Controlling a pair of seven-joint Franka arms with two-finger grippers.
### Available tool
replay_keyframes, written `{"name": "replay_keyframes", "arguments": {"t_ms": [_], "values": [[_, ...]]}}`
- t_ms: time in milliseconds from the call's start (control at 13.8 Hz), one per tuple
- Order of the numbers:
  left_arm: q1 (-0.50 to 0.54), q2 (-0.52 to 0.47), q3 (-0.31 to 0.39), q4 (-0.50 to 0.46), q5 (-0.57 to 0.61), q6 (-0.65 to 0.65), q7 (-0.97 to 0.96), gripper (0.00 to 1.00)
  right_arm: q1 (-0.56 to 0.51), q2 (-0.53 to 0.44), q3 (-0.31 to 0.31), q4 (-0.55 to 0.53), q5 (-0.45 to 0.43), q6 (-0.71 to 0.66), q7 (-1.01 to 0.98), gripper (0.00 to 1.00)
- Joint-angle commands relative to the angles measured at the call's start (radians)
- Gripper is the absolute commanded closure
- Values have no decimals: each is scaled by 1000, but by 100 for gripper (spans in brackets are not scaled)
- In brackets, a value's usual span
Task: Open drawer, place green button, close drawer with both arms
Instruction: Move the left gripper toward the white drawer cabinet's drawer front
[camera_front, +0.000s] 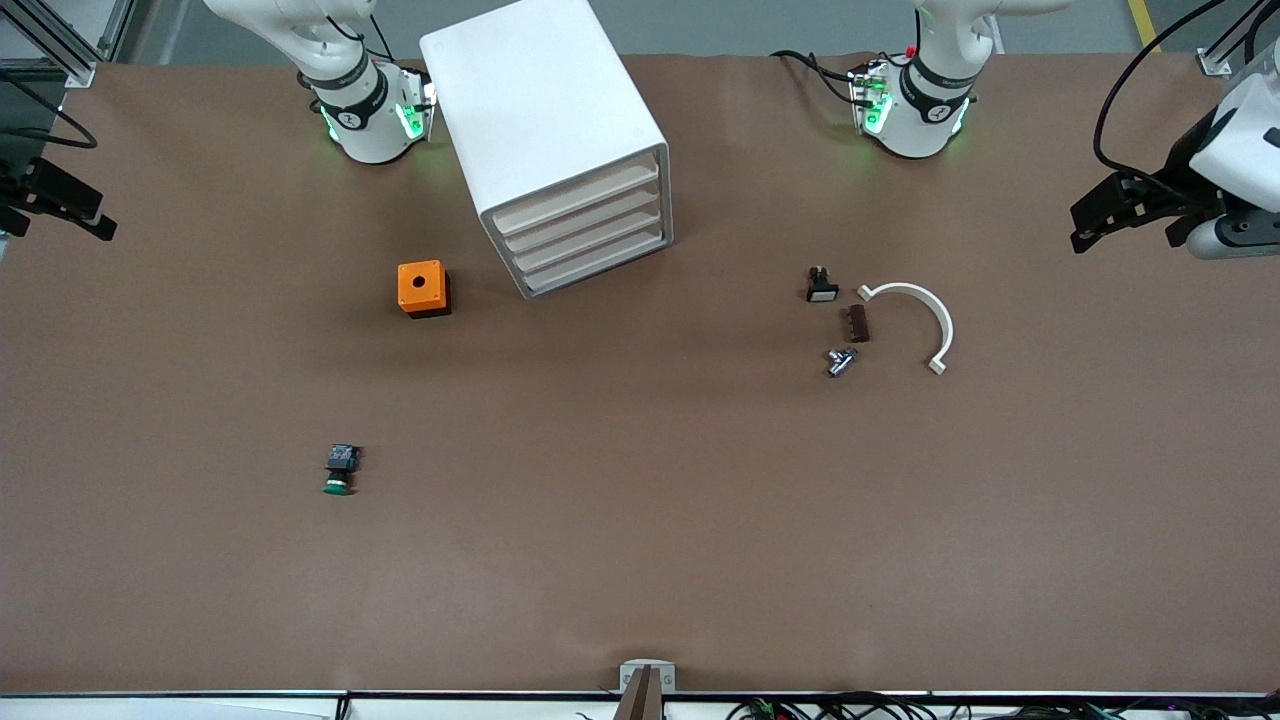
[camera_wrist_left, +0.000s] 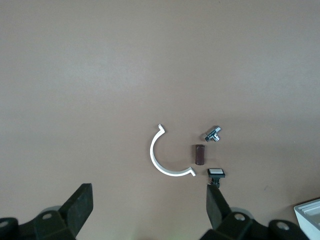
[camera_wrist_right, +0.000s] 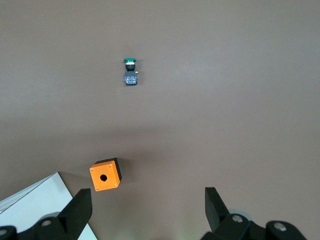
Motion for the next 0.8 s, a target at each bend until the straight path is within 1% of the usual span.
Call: {"name": "replay_keyframes", "arguments": {"t_ms": [0, 73, 145, 290, 363, 581, 726], "values": [[2, 5, -4, 15, 20, -4, 12, 0, -6, -32, 7, -30, 8, 11, -1, 0], [-4, 6, -2, 16, 19, -4, 7, 0, -6, -32, 7, -28, 8, 11, -1, 0], [-7, 35, -4, 24, 17, -4, 3, 0, -6, -32, 7, -28, 8, 11, -1, 0], [-13, 116, -4, 111, 19, -6, 1, 0, -6, -32, 7, -28, 8, 12, -1, 0], [-15, 144, -4, 127, 19, -6, 1, 0, -6, -32, 7, -28, 8, 12, -1, 0], [-16, 202, -9, 124, 17, -6, 18, 0, -5, -32, 7, -28, 8, 12, -1, 0], [-19, 241, -27, 119, 16, -4, 3, 0, -6, -32, 7, -28, 8, 12, -1, 0]]}}
